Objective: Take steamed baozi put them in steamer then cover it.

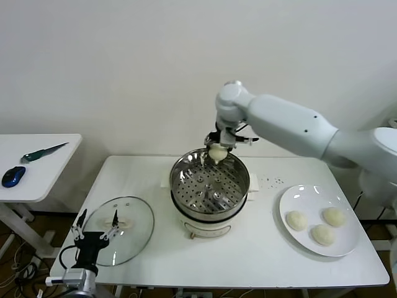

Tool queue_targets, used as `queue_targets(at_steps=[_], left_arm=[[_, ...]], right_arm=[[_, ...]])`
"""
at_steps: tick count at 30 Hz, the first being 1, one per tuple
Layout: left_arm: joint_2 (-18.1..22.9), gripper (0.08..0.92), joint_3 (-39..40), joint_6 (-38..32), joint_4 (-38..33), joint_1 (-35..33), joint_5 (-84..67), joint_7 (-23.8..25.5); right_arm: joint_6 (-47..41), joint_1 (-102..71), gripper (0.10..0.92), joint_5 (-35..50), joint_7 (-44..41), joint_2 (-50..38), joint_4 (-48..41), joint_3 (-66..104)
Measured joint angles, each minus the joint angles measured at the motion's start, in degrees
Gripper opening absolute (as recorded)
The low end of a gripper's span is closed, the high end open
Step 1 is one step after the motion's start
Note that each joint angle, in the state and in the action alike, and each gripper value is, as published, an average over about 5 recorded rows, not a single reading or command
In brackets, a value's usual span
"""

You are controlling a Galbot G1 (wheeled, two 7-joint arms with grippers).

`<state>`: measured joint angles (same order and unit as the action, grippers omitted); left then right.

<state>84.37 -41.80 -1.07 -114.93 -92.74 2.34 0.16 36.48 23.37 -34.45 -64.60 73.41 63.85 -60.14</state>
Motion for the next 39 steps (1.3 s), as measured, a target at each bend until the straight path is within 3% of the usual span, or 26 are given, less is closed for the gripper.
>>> queue_targets(at_steps=[11, 17, 24, 33, 39], left_arm=[[0.06, 0.823, -0.23, -0.09, 0.33, -0.36, -0.39, -0.07], [0.06, 0.823, -0.3, 0.01, 0.32, -0.52, -0.79, -0.08], [0.06, 0.823, -0.4, 0.05, 0.27, -0.82, -0.79, -0.08], [-0.1, 0.823, -1.0, 0.03, -0.17, -1.52, -0.8, -0.1], [-0.13, 0.823, -1.01, 0.07, -0.7, -1.97, -0.76, -0.03]], right_arm=[[1.38, -4.99, 0.728, -5.26, 0.93, 2.76, -3.45, 1.31], [1.17, -5.74, 0.813, -5.66, 0.86, 3.29, -4.43, 1.7], [0.94, -4.6, 0.823, -4.09, -0.06, 2.13, -3.18, 2.19], [-3.71, 2.89, 0.823, 7.8, -1.43, -5.91, 2.99, -0.67], [-14.99, 9.85, 0.823, 22.34, 1.31, -15.4, 7.88, -8.1]])
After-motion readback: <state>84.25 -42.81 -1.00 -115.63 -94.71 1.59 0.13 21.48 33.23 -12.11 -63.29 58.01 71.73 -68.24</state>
